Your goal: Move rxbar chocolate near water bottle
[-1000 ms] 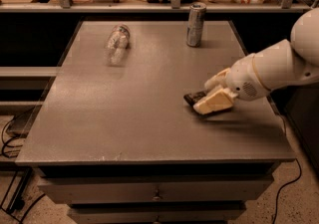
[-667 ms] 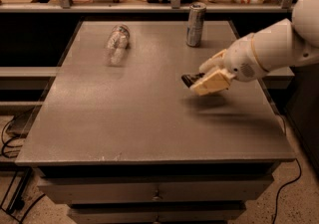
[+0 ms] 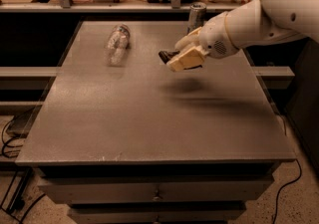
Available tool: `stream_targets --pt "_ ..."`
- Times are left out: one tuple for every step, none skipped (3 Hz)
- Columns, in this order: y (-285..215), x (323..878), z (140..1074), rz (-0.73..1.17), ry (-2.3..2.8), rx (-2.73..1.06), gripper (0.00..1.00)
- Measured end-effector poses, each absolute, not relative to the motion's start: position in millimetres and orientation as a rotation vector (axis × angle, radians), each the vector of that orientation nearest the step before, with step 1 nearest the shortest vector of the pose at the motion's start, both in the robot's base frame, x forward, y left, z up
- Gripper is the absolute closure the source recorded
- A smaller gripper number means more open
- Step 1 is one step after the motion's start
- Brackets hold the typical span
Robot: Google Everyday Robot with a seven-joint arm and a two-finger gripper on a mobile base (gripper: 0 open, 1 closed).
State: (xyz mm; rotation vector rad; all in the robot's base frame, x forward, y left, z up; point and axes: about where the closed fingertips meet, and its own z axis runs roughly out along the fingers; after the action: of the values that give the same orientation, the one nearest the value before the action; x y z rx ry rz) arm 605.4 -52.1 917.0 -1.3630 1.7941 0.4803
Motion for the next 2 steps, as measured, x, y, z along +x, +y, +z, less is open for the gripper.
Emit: stream_targets --pt "-9 630 911 0.555 1.728 -1.354 1.00" --pt "32 648 901 0.620 1.668 -1.347 1.00"
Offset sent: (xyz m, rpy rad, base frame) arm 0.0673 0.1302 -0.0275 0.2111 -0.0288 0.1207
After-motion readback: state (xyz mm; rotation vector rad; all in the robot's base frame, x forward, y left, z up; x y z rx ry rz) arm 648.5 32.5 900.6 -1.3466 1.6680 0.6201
